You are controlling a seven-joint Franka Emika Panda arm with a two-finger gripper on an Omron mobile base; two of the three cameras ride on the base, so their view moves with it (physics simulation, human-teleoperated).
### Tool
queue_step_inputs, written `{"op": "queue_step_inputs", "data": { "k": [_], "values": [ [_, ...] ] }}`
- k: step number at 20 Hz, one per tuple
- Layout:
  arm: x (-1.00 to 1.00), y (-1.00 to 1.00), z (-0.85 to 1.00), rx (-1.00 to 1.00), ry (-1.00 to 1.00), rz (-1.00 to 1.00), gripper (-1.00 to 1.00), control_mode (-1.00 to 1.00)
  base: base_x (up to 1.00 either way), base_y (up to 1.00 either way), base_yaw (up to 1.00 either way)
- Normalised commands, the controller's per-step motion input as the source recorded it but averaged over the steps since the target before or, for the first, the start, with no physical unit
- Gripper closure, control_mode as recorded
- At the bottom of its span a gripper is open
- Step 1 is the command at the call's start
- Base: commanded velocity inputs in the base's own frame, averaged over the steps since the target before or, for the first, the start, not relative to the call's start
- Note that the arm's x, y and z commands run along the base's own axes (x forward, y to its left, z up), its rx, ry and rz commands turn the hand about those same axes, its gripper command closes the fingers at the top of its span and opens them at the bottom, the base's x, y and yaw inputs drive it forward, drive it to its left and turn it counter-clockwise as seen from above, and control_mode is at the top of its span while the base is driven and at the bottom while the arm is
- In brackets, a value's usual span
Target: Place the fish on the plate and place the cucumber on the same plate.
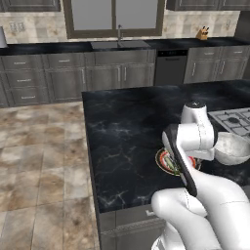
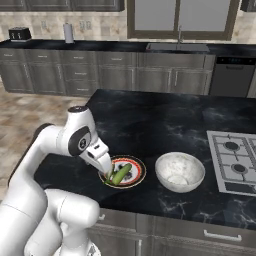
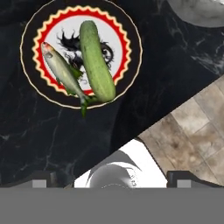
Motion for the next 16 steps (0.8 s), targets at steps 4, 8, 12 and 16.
{"op": "queue_step_inputs", "data": {
  "k": [4, 8, 12, 16],
  "values": [
    [0.02, -0.08, -0.08, 0.00, 0.00, 0.07, -1.00, -1.00, 0.00, 0.00, 0.00],
    [-0.07, 0.00, -0.41, 0.00, 0.00, 0.09, -1.00, -1.00, 0.00, 0.00, 0.00],
    [-0.04, 0.00, -0.57, 0.00, 0.00, 0.06, -1.00, -1.00, 0.00, 0.00, 0.00],
    [-0.31, 0.03, -0.28, 0.00, 0.00, 0.08, -1.00, -1.00, 0.00, 0.00, 0.00]
  ]
}}
